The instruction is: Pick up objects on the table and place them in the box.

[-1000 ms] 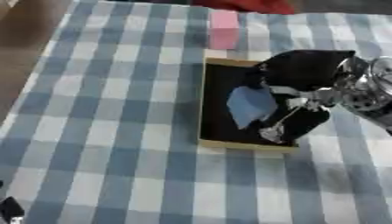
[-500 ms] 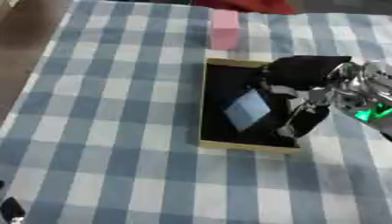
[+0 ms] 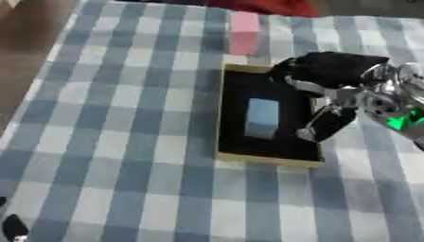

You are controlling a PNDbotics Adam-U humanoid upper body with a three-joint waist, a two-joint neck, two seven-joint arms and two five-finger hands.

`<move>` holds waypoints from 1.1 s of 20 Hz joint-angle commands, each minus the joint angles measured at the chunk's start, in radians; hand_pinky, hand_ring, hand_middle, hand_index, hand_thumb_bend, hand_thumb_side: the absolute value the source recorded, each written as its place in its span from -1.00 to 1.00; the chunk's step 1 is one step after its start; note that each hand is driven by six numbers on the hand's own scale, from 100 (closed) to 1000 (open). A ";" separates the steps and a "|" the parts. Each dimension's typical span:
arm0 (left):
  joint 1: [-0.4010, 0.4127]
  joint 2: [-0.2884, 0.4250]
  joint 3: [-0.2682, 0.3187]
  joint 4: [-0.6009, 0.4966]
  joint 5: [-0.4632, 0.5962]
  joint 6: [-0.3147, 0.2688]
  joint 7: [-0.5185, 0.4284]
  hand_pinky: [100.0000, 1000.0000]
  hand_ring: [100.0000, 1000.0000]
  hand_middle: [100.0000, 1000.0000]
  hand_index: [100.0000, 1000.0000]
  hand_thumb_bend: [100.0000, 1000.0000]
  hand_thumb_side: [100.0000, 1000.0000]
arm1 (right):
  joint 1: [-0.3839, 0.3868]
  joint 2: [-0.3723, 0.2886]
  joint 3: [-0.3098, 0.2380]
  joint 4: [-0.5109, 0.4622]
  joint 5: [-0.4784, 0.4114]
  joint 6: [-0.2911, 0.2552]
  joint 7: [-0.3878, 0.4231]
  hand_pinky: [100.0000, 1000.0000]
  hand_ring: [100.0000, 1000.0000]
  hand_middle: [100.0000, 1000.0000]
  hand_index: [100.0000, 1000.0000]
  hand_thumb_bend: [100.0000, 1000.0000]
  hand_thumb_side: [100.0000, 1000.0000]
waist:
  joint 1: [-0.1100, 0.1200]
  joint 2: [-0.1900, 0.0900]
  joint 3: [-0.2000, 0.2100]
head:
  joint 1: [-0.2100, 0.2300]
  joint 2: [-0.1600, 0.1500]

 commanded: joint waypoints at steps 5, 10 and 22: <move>0.003 0.003 0.001 -0.015 -0.013 0.003 -0.005 0.27 0.20 -0.10 0.25 -1.00 -0.10 | -0.041 -0.073 -0.124 -0.026 0.001 -0.059 -0.007 0.76 0.66 0.58 0.97 -0.41 -1.00 | 0.000 -0.018 -0.004 | 0.010 -0.015; 0.008 0.003 0.001 -0.015 -0.017 0.004 -0.003 0.27 0.20 -0.10 0.25 -1.00 -0.10 | -0.124 -0.059 -0.170 -0.026 -0.011 -0.044 0.085 0.78 0.70 0.61 0.99 -0.38 -1.00 | 0.000 -0.022 -0.009 | 0.009 -0.014; 0.012 -0.016 -0.007 -0.015 -0.035 0.006 -0.001 0.27 0.21 -0.09 0.25 -1.00 -0.11 | -0.359 0.144 -0.107 0.262 0.127 -0.005 0.157 0.79 0.70 0.60 1.00 -0.51 -0.69 | 0.009 -0.001 -0.008 | -0.064 -0.040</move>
